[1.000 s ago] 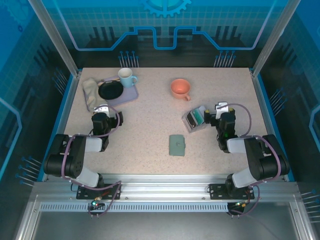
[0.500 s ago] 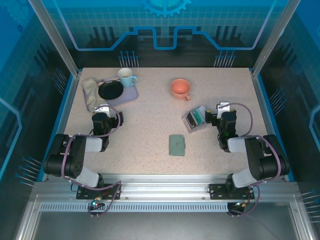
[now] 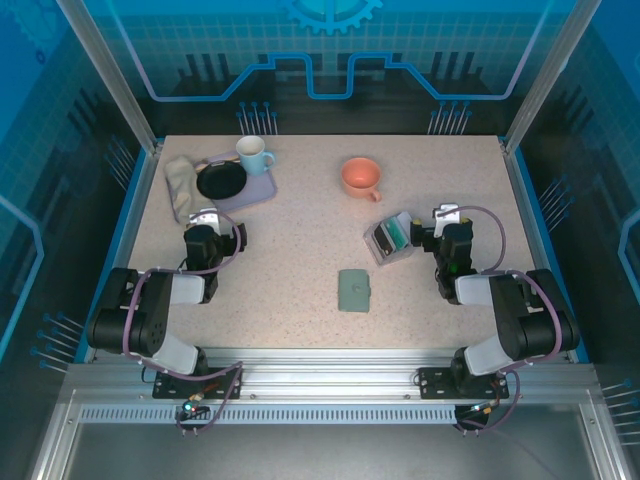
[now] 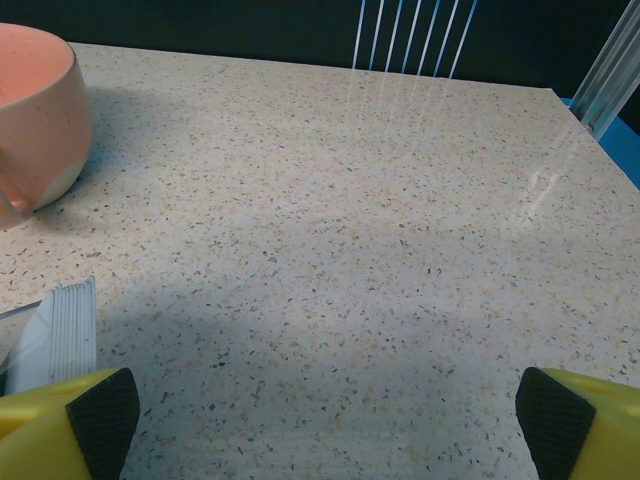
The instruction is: Put the credit cards into the card holder
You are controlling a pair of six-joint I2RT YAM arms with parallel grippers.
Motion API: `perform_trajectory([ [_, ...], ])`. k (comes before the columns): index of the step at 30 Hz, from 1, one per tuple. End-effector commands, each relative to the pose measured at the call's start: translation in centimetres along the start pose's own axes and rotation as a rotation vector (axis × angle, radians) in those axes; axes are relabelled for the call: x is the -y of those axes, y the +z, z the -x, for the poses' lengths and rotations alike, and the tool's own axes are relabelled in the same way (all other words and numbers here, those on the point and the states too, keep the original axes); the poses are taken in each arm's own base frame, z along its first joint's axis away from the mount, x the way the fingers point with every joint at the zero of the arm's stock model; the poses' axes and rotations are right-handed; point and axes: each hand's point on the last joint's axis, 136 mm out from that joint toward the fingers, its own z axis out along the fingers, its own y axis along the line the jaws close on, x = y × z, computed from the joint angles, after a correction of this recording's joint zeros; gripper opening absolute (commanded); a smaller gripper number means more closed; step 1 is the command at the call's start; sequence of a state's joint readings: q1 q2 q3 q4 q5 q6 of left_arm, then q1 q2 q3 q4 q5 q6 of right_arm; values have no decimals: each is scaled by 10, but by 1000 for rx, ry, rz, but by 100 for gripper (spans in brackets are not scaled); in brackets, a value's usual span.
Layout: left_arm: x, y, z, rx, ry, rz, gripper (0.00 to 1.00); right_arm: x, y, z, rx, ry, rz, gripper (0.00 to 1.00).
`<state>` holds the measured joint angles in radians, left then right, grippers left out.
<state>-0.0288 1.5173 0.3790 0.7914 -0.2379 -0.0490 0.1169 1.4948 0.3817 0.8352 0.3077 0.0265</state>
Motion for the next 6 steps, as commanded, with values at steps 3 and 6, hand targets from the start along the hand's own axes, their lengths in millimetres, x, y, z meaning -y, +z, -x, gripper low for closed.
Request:
perform_trajectory([
  [3,6,1,15,42,11,-21,99,5,4,1,-8,16,-16,100],
  [6,6,1,16,44,10,-21,99,4,4,1,-9,15,-16,100],
])
